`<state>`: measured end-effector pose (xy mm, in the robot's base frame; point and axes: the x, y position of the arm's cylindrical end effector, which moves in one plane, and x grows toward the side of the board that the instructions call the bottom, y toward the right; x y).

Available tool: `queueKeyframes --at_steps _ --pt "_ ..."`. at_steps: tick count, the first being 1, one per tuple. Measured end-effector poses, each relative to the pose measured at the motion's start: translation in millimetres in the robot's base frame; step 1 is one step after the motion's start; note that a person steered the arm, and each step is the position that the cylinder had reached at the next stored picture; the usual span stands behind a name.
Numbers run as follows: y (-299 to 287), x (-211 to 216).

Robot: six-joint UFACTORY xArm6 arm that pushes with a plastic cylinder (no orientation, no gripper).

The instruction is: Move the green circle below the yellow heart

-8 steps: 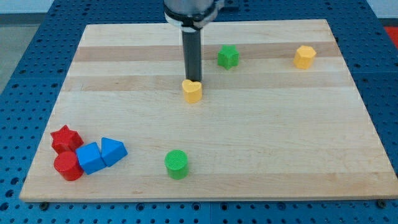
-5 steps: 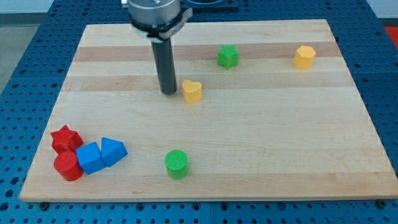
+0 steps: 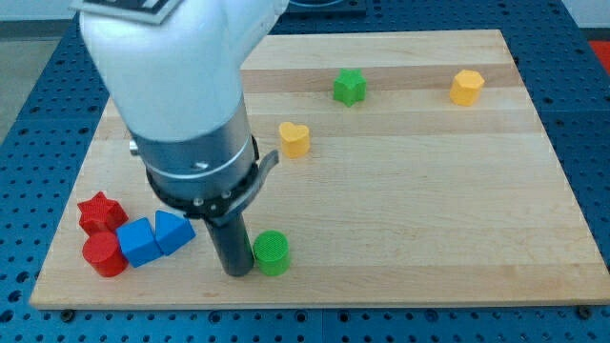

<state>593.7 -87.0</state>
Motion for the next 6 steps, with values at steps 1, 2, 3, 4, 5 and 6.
queueKeyframes --at_steps 1,2,3,4,5,6 --pt "4.4 20.0" --pt "17.7 24.7" --pt "17.7 24.7" --pt "12.4 -3.3" --pt "12.4 -89.7" --pt "12.4 -166.4"
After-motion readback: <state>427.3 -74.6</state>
